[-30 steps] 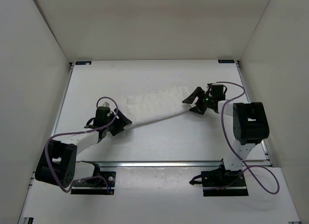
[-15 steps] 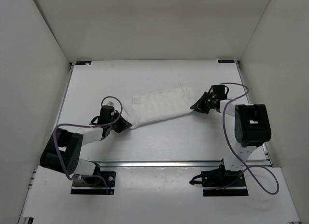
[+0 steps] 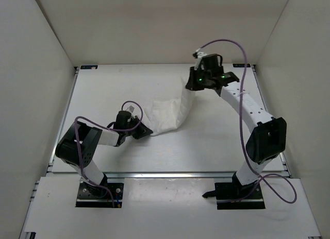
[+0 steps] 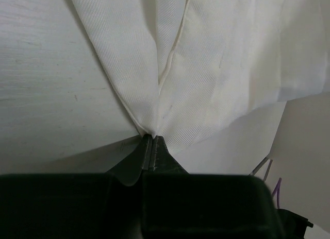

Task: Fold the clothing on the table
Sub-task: Fold the skirt

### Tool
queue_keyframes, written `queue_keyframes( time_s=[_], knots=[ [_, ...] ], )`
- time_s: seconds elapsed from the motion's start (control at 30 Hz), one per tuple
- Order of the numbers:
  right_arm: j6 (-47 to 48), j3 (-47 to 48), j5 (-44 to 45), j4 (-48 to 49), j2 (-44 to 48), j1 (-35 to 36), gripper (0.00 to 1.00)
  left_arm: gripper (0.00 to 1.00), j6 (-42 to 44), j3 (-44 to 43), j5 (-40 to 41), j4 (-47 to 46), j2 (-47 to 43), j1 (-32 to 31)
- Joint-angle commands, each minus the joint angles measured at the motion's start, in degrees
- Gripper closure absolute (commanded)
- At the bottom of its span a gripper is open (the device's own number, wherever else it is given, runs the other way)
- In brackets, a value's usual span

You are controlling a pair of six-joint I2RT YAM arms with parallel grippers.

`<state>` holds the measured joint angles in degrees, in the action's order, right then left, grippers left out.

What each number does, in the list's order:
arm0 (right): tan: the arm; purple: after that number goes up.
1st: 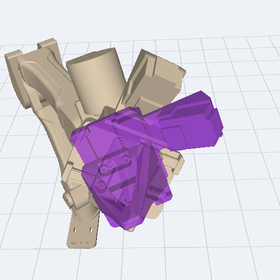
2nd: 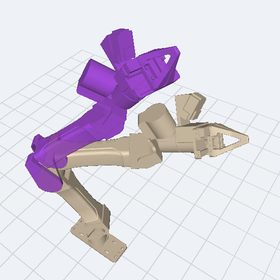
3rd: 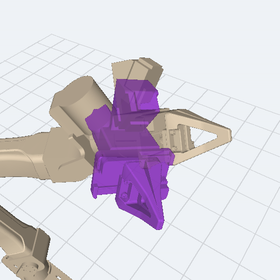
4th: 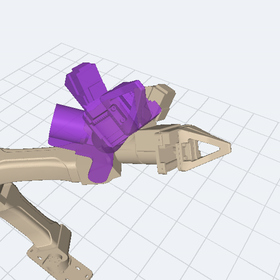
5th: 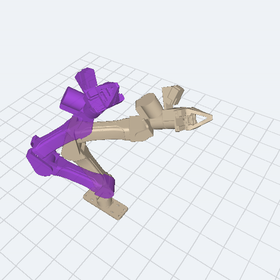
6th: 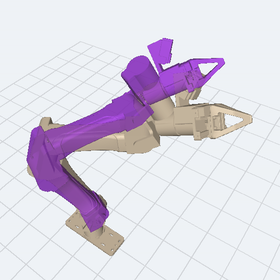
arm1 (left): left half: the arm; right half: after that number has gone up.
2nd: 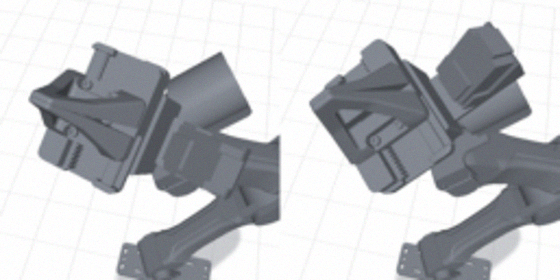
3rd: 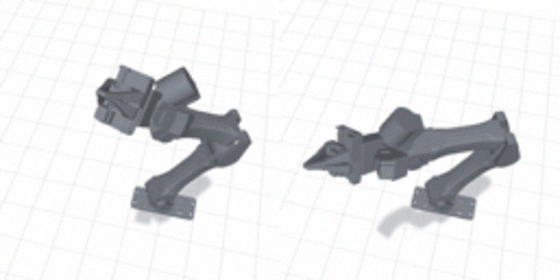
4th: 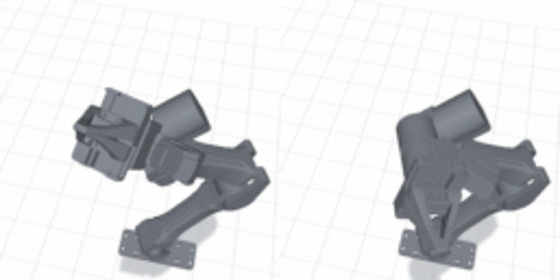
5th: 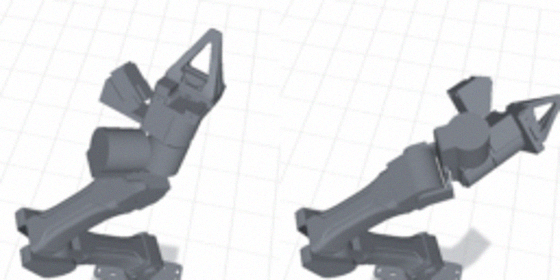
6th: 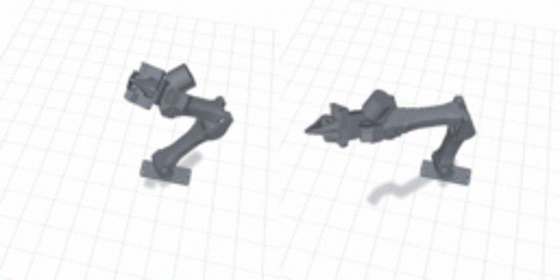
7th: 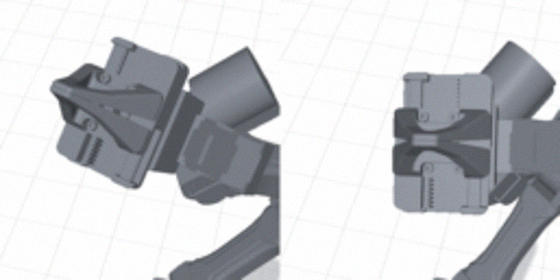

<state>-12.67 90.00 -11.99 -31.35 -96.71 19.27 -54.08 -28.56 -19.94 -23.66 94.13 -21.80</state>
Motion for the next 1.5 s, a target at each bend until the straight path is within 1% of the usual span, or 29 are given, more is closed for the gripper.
queue_keyframes(
  time_s=[0.0,0.17,0.27,0.37,0.47,0.53,0.6,0.67,0.7,0.73,0.77,0.8,0.83,0.87,0.9,0.97,1.03,1.1,1.13,1.17,1.2,1.23,1.27,1.3,1.33,1.37,1.4,1.43,1.47],
  knots=[
    [3.97,2.63,-0.83,-1.62,-3.40,7.43,1.00,1.00,0.74,-0.19,-0.01,-1.56,-0.34,0.80],
    [2.65,5.01,-2.60,1.20,-9.98,17.45,1.00,1.00,0.74,0.96,-0.53,-1.56,-1.84,1.76],
    [1.68,4.05,-3.65,2.08,-13.41,21.33,1.00,1.00,0.56,1.48,-0.53,-1.74,-2.81,2.29],
    [0.45,1.16,-3.74,4.45,-16.22,24.58,1.00,1.00,0.47,2.36,-0.80,-1.92,-3.95,3.08],
    [-1.04,-0.69,-5.58,6.30,-17.81,25.03,1.00,1.00,0.21,3.50,-0.80,-2.18,-4.74,3.34],
    [-0.78,-0.09,-7.08,6.48,-19.30,25.12,1.00,0.98,-0.14,4.21,-0.98,-2.70,-5.44,3.26],
    [-0.52,2.01,-8.74,4.91,-20.97,25.20,1.00,0.90,-0.32,5.00,-1.23,-3.06,-5.97,3.70],
    [-0.25,4.38,-10.76,2.71,-22.12,24.94,1.00,0.69,-0.76,5.09,-1.94,-3.76,-5.88,3.61],
    [-0.25,5.27,-11.82,2.18,-22.12,24.68,0.95,0.65,-1.19,5.52,-3.16,-4.63,-5.88,4.31],
    [-0.25,5.28,-13.05,2.00,-21.08,24.68,0.91,0.57,-1.89,6.05,-4.39,-5.42,-6.49,4.66],
    [-0.25,4.84,-13.76,2.52,-20.37,25.20,0.80,0.51,-2.08,7.01,-5.27,-6.91,-6.67,5.10],
    [-0.08,4.14,-15.33,3.57,-18.28,24.94,0.68,0.50,-2.86,6.59,-7.28,-8.14,-6.94,5.28],
    [0.10,3.61,-15.35,4.19,-16.25,25.12,0.65,0.49,-2.96,6.84,-8.43,-8.16,-7.20,6.06],
    [-0.25,2.91,-16.39,4.89,-13.45,24.42,0.58,0.48,-3.04,7.37,-10.01,-8.77,-7.90,5.98],
    [-0.60,1.86,-16.84,6.03,-12.81,23.81,0.53,0.47,-3.91,8.42,-10.11,-9.55,-8.17,6.42],
    [-2.44,0.01,-17.89,8.06,-6.95,22.84,0.50,0.46,-6.98,10.79,-11.95,-12.37,-11.05,6.42],
    [-3.93,-4.02,-18.33,11.65,-2.99,21.09,0.45,0.45,-9.19,14.91,-12.74,-14.56,-14.66,6.95],
    [-5.78,-8.40,-19.65,15.85,1.24,18.72,0.44,0.45,-10.60,18.51,-13.01,-14.40,-22.10,7.82],
    [-7.18,-11.48,-20.17,18.93,3.61,17.22,0.46,0.45,-10.69,20.54,-12.93,-12.92,-23.97,8.09],
    [-8.15,-12.90,-20.88,19.92,4.93,16.16,0.48,0.45,-10.60,21.51,-11.62,-11.68,-29.30,9.05],
    [-8.51,-15.09,-21.49,22.02,5.30,14.33,0.54,0.45,-10.78,23.61,-11.00,-8.80,-34.92,9.58],
    [-8.86,-16.42,-21.67,24.04,5.21,12.74,0.64,0.47,-10.69,24.68,-9.51,-4.86,-38.28,9.93],
    [-9.30,-16.95,-22.54,26.23,3.99,11.42,0.76,0.47,-9.91,25.12,-8.28,-0.64,-44.15,10.29],
    [-9.48,-17.57,-22.64,28.69,1.81,10.36,0.87,0.47,-9.38,25.39,-7.14,2.53,-48.82,10.72],
    [-9.74,-17.05,-22.21,29.33,0.65,9.74,0.92,0.47,-8.94,25.22,-7.04,3.61,-51.39,11.08],
    [-10.36,-15.92,-22.11,30.38,-2.32,8.52,0.99,0.46,-8.58,24.43,-7.56,4.67,-51.59,11.51],
    [-10.45,-14.51,-21.94,31.08,-5.91,8.07,1.00,0.46,-8.32,24.08,-7.91,5.02,-51.85,11.08],
    [-10.71,-13.45,-22.20,30.92,-7.34,7.89,1.00,0.45,-8.58,23.64,-7.66,5.90,-51.85,10.99],
    [-9.84,-10.31,-22.11,30.39,-10.92,8.07,1.00,0.46,-8.58,23.37,-8.00,5.65,-52.29,11.17]
  ],
)
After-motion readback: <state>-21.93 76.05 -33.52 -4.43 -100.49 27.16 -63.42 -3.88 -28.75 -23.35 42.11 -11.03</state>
